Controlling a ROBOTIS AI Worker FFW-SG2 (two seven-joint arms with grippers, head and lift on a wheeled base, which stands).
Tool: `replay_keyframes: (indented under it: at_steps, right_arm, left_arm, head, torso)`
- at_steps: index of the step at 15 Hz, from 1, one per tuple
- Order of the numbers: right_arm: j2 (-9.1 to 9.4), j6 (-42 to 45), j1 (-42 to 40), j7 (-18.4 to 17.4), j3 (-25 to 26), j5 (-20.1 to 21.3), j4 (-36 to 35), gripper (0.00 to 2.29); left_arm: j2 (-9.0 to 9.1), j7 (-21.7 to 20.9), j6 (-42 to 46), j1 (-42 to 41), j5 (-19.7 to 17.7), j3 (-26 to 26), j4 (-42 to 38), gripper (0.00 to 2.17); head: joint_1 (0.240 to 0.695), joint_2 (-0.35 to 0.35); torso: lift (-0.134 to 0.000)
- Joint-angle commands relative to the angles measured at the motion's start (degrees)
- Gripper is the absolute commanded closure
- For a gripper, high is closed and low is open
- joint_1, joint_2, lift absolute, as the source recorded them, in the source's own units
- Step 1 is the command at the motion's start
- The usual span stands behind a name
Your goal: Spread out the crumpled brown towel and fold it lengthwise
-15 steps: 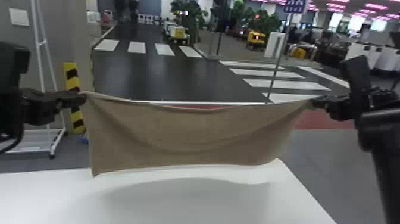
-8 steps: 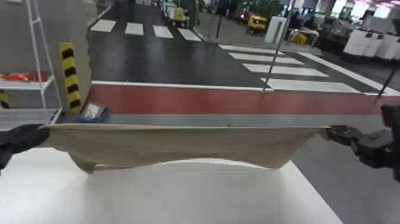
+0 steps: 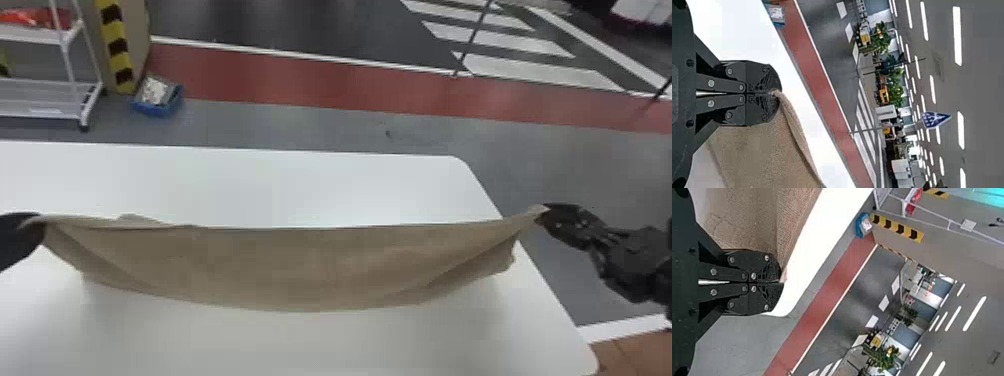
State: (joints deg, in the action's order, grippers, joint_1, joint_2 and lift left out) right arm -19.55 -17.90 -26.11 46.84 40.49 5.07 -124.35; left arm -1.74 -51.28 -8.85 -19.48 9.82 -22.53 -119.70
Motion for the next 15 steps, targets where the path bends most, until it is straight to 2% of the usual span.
replay_keyframes:
  at_steps: [1, 3, 6, 7, 10, 12, 15]
  right_arm:
    - [0.65, 3.53, -1.40, 1.06, -0.68, 0.47, 0.96, 1.21]
    - [0.92, 5.29, -2.19, 3.25, -0.76, 0.82, 1.75, 1.21]
    - [0.74, 5.81, -2.45, 5.19, -1.29, 2.75, 3.68, 1.21]
    - [0.65, 8.45, -2.36, 8.00, -0.85, 3.10, 4.38, 1.21]
    - [0.48, 10.21, -2.27, 13.27, 1.17, 3.98, 5.00, 1.21]
    - [0.39, 10.38, -2.27, 14.24, 1.35, 5.56, 5.53, 1.21]
    - [0.13, 9.15, 0.45, 14.86, 0.20, 8.03, 8.07, 1.21]
  left_arm:
    - [-0.20, -0.66, 4.32, -1.78, 0.64, -1.20, 2.28, 1.62]
    - [-0.64, -1.54, 6.43, -2.05, 1.17, -1.99, 4.21, 1.62]
    - [-1.52, -2.95, 6.60, -0.38, 3.89, -1.90, 6.59, 1.62]
    - [-1.69, -3.21, 6.60, -0.20, 3.98, -2.16, 6.85, 1.62]
    - [-2.83, -3.83, 6.60, 0.41, 4.24, -3.04, 7.55, 1.62]
    - [-3.71, -4.88, 5.90, 1.38, 5.04, -2.87, 8.26, 1.62]
    - [-3.80, -6.81, 3.09, 4.10, 8.64, -0.67, 9.22, 1.62]
  head:
    - [0.695, -0.260]
    - [0.695, -0.239]
    - [0.695, -0.226]
    - [0.695, -0.225]
    - [0.695, -0.206]
    - [0.695, -0.199]
    - [0.695, -0.210]
  torso:
    - [-0.124]
    - [-0.124]
    - [-0.124]
    - [-0.124]
    - [-0.124]
    - [-0.124]
    - [-0.124]
